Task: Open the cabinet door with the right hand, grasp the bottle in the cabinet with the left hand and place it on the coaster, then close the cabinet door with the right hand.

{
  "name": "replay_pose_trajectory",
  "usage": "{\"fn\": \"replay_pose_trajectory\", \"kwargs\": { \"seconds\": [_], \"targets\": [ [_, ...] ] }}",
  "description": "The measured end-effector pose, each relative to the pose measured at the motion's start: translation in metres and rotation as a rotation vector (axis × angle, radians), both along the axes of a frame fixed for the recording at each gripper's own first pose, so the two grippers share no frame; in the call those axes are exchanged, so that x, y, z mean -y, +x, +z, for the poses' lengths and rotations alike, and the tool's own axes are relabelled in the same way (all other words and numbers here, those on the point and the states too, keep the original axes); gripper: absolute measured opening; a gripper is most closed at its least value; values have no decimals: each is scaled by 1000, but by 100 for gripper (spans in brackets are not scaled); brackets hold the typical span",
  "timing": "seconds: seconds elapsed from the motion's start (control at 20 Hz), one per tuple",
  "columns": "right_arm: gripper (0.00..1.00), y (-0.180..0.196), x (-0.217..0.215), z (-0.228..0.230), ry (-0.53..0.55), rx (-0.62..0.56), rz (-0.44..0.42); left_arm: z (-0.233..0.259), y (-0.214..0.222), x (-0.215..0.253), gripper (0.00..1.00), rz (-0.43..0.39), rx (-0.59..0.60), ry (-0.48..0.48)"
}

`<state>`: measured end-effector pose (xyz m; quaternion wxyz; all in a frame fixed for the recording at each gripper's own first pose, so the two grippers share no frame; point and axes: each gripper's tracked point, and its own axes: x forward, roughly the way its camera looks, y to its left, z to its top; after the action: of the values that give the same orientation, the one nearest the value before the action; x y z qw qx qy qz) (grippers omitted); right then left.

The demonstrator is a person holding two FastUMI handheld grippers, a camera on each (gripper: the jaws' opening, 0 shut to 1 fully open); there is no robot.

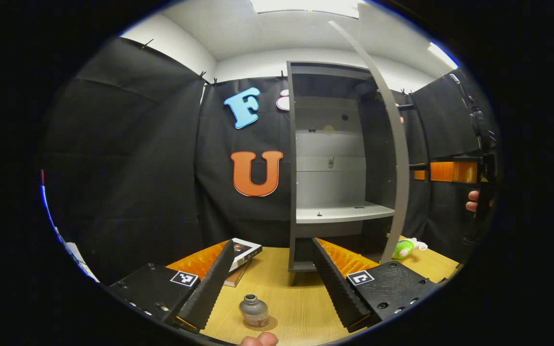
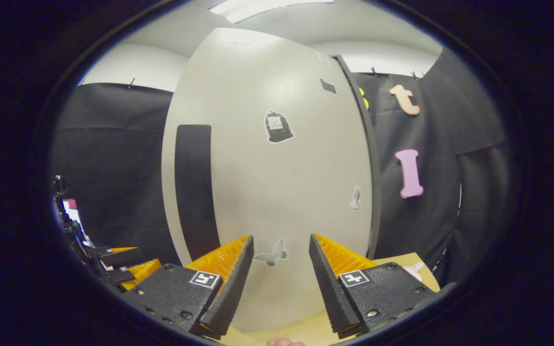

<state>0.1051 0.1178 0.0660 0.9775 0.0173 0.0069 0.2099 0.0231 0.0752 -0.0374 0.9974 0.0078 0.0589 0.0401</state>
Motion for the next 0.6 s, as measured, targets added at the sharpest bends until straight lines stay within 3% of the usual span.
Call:
{"fn": "replay_pose_trajectory", "kwargs": {
  "seconds": [0.35,0.6],
  "targets": [
    [77,46,-42,-20,20,-33,56,-10,2,-21,96,53,-13,-14],
    [77,45,-37,-24,22,-27,35,-17,2,-21,96,59,-17,-46]
  ]
}}
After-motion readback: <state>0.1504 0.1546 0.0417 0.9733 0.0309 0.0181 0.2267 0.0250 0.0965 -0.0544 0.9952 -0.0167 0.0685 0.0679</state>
